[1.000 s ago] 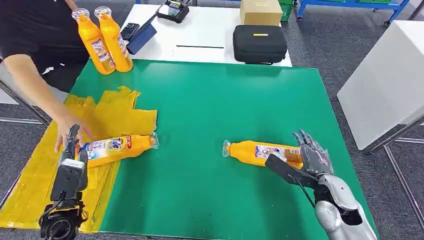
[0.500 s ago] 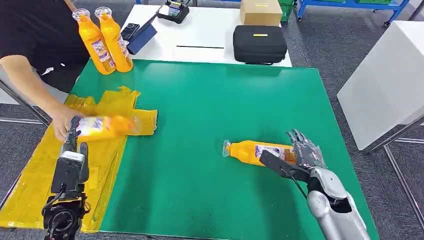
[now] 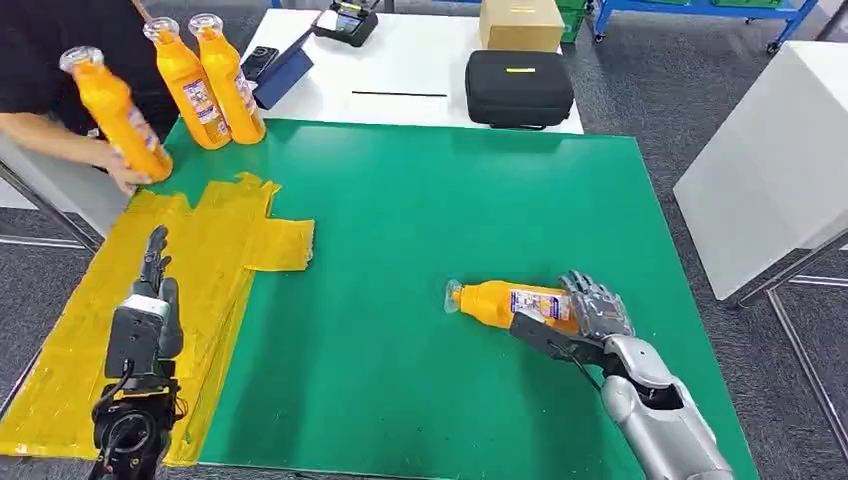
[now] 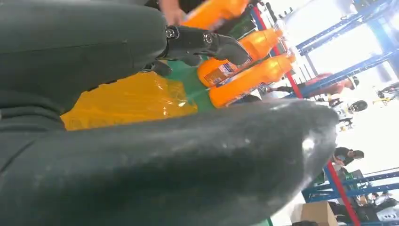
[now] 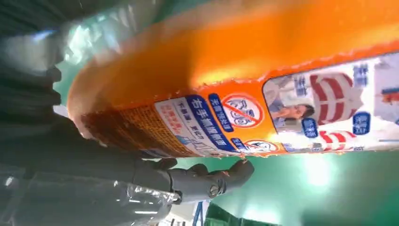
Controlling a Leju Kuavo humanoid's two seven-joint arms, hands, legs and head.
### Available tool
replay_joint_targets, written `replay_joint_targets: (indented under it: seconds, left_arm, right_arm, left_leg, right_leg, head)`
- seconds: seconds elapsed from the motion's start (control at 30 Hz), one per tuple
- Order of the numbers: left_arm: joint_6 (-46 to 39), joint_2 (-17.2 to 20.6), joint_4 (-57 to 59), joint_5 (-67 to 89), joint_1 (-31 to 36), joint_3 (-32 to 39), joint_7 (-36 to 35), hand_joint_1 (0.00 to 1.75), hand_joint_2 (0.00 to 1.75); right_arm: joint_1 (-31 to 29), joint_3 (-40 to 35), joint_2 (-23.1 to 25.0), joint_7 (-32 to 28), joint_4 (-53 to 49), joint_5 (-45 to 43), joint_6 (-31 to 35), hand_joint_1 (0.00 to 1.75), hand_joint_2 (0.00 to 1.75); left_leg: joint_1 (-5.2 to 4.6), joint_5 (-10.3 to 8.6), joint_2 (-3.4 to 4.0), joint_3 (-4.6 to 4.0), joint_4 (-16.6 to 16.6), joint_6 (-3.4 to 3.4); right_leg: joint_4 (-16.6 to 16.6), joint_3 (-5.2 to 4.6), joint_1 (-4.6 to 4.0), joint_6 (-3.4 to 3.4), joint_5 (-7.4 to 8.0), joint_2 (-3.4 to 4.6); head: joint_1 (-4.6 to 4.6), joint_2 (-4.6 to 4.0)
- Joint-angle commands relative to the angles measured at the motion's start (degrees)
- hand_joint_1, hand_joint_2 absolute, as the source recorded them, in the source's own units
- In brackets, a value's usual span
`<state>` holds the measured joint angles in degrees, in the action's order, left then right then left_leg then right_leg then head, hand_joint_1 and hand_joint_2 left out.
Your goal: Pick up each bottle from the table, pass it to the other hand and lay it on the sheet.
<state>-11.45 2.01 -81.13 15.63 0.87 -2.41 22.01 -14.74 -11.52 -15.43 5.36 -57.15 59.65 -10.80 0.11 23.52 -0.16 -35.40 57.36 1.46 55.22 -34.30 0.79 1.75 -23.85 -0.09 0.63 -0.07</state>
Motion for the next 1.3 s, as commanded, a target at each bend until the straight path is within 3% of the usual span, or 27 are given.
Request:
replay_joint_targets:
  seconds: [0.03,0.07,0.4,0.67,0.7,1.0,1.23,1.27,1.3]
  left_arm:
    - [-0.22,1.80,7.07,-2.81,5.52,-4.26,0.49,0.00,0.00]
    - [-0.55,1.89,7.52,-3.39,5.92,-4.51,0.73,0.00,0.00]
    - [-1.12,2.38,9.05,-6.88,5.39,-5.24,0.27,0.00,0.00]
    - [-0.87,1.88,8.53,-7.50,5.80,-4.86,-0.16,0.00,0.00]
    - [-0.82,1.72,7.87,-7.44,5.73,-4.64,-0.15,0.00,0.00]
    - [-0.80,1.67,7.77,-7.46,5.76,-4.66,-0.16,0.00,0.00]
    - [0.04,1.42,6.83,-8.36,5.38,-4.24,-0.63,0.00,0.00]
    - [2.15,1.06,6.16,-10.50,4.98,-3.81,-2.14,0.00,0.00]
    - [10.82,-0.12,5.07,-21.15,4.10,-2.52,-3.87,0.00,0.00]
  right_arm:
    - [-9.03,-11.63,2.72,-1.36,26.97,-0.26,-2.47,0.00,1.75]
    - [-9.03,-12.10,2.35,-3.11,28.14,-1.50,-3.76,1.71,1.75]
    - [-12.40,-13.62,2.26,-5.60,28.56,-6.97,-4.91,1.75,1.75]
    - [-11.72,-15.52,2.16,-5.03,26.94,-7.26,-5.00,1.75,1.75]
    - [-11.02,-15.60,2.08,-4.68,26.22,-8.07,-4.52,1.75,1.75]
    - [-10.85,-15.64,2.04,-4.68,26.19,-8.06,-4.45,1.75,1.75]
    - [-9.71,-13.87,2.36,-5.01,24.12,-10.35,-2.15,1.75,1.75]
    - [-8.37,-10.45,3.35,-7.97,21.22,-14.94,0.44,1.75,1.75]
    - [-6.03,-1.26,7.35,-24.63,14.91,-30.87,-7.21,1.75,1.75]
  left_leg:
    - [0.08,0.05,0.14,0.50,-0.13,-0.12]
    - [0.09,0.08,0.19,0.63,-0.14,-0.15]
    - [0.07,0.57,0.53,1.92,-0.10,-0.19]
    - [0.07,0.45,0.45,1.94,-0.16,-0.08]
    - [0.09,0.48,0.44,1.98,-0.15,-0.07]
    - [0.11,0.50,0.35,1.93,-0.08,-0.16]
    - [0.13,0.57,0.43,2.01,-0.09,-0.13]
    - [0.11,0.56,0.44,2.01,-0.09,-0.13]
    - [0.12,0.54,0.37,1.98,-0.12,-0.16]
  right_leg:
    - [-0.18,0.46,-0.09,-0.12,0.01,0.11]
    - [-0.19,0.55,-0.09,-0.15,0.00,0.14]
    - [-0.19,1.04,-0.08,-0.15,-0.41,0.39]
    - [-0.26,1.28,-0.09,-0.17,-0.24,0.33]
    - [-0.27,1.72,-0.11,-0.14,-0.25,0.32]
    - [-0.21,1.21,-0.13,-0.17,-0.34,0.22]
    - [-0.24,1.56,-0.14,-0.15,-0.36,0.31]
    - [-0.22,1.55,-0.12,-0.14,-0.35,0.32]
    - [-0.25,1.52,-0.13,-0.17,-0.35,0.25]
  head:
    - [0.00,0.00]
    - [0.00,0.00]
    - [0.00,0.00]
    - [0.00,0.00]
    - [0.00,0.00]
    - [0.00,0.00]
    - [0.00,0.00]
    - [0.00,0.00]
    - [0.00,0.00]
